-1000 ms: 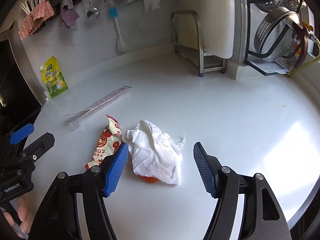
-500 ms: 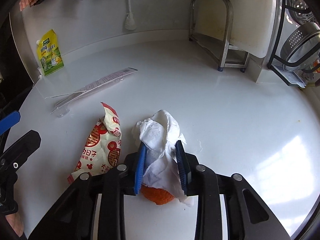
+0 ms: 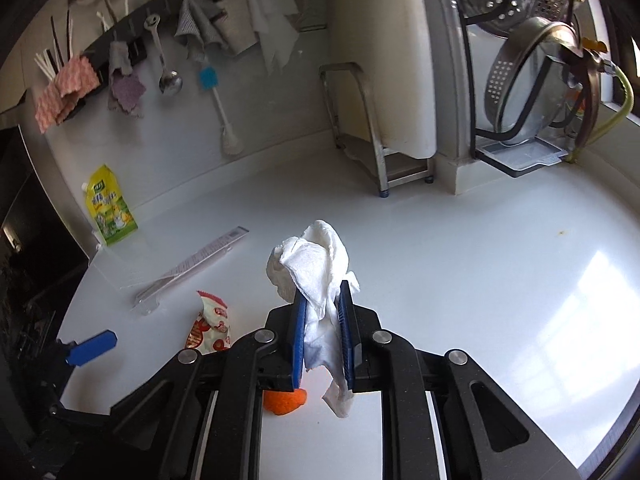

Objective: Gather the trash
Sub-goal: 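Grasp the red-and-white snack wrapper with the left tool while the right tool holds the tissue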

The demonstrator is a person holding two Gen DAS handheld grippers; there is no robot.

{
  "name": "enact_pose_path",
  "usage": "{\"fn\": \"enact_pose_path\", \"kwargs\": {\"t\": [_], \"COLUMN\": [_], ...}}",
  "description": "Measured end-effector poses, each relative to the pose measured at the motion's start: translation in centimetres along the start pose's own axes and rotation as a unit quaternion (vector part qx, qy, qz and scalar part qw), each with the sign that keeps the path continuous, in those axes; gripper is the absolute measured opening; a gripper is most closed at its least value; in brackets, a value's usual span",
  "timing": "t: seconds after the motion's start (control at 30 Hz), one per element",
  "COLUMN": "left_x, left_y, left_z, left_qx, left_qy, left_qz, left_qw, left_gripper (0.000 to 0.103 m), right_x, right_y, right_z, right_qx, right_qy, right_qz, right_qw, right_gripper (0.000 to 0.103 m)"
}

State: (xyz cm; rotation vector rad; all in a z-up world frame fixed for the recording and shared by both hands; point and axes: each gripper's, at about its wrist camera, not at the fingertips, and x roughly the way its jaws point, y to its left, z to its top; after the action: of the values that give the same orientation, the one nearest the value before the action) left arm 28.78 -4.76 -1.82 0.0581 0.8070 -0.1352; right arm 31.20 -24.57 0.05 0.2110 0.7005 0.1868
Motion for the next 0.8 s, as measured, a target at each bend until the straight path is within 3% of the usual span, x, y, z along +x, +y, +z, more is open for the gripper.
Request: {"fn": "enact_pose_path", "kwargs": {"t": [0.5,0.7,0.77,0.8], "left_x": [4.5,4.9,4.7,4.6], "left_y": [-2.1,-2.1,-2.3,-2.4], "left_z": [0.3,0.9,0.8,0.8], "left_qx": [0.016,0.013,0.019,0.022], "left_qy": [0.056,0.061,0.056,0.055], "left_qz": [0.034,0.011,0.008,0.005], "left_qw": [0.9977,0.9980,0.9982,0.9982], "left_gripper": [0.094,0.066,0.045,0.042], "right_x": [-0.3,-0.1,-0.1,0.0], "right_y": [-1.7,-1.7,-1.8,-1.8], "right_z": [0.5,0.5,0.5,0.5], "right_qx": [0.022,0.022,0.023,0.023], "right_qy": [-0.003,0.001,0.002,0.003], "right_qz": [0.011,0.012,0.013,0.013], "right_qw": [1.000,1.000,1.000,1.000], "right_gripper": [0.015,0.015,0.015,0.015]}}
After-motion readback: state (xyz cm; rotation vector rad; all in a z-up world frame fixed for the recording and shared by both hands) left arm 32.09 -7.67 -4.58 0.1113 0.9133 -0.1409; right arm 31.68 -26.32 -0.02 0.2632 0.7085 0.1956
